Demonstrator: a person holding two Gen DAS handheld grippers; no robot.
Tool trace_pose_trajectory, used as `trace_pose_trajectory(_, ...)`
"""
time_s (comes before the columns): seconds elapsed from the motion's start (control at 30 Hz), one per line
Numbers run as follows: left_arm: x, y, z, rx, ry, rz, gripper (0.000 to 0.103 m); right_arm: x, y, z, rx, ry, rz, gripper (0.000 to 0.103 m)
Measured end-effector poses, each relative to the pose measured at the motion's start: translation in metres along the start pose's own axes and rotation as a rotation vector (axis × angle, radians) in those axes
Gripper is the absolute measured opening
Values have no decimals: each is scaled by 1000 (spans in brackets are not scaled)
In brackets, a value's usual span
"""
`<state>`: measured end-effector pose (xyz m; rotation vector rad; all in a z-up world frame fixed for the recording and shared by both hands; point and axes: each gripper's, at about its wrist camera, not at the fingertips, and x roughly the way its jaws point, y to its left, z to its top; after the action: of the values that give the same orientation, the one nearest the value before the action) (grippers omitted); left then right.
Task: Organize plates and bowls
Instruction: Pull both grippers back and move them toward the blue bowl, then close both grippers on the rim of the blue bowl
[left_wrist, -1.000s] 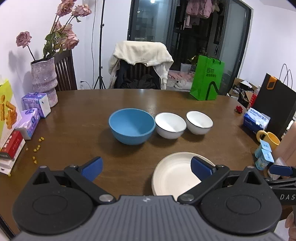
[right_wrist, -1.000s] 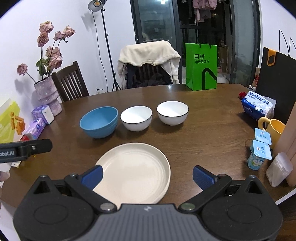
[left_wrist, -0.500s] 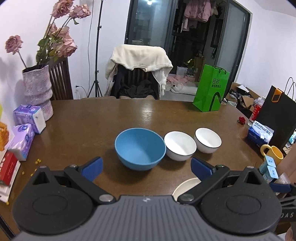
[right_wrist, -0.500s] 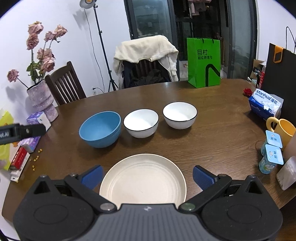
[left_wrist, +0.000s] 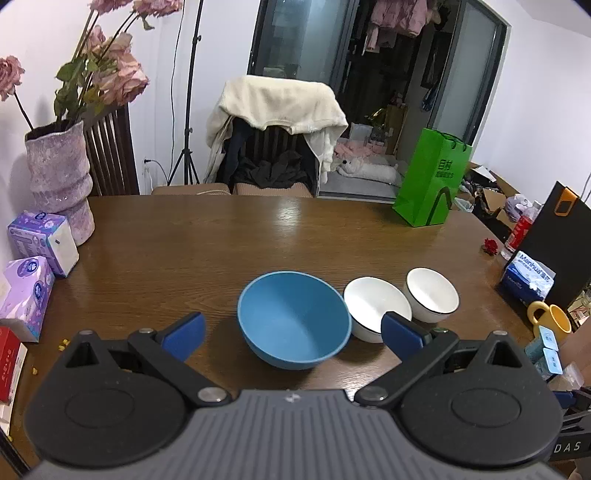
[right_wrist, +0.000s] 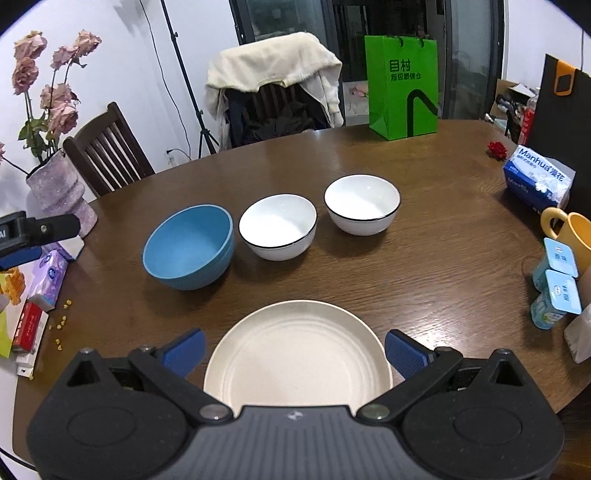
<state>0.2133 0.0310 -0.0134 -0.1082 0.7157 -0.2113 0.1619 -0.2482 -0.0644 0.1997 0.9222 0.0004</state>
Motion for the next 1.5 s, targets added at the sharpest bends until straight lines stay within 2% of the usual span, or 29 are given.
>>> trace_pose_trajectory(0.33,42,28,16,-7,58,42,103,36,20,23,-1,27,21,103)
trace_pose_trajectory(0.63,91,46,19,-19,129,49,103,79,34,47,25,38,36,101)
trace_pose_trajectory(0.93,133,64,18,-4,213,57,103,124,54,62,46,80,34,94)
trace_pose_trajectory(1.07,146,67,17,-1,228,54,102,143,64,70,46,102,29,83)
trace_pose_trajectory(1.13,153,68,18,0,236,54,100,151,67,73,50,110,26,81)
trace_pose_trajectory(1.3,169,72,22,-3,258,51,84,172,74,80,70,146,4,68)
trace_pose_trajectory(1.43,181,70,25,-2,277,49,76,186,78,86,93,181,-7,58)
trace_pose_trajectory(1.5,188,68,25,3,292,46,68,191,79,88,95,191,-9,53)
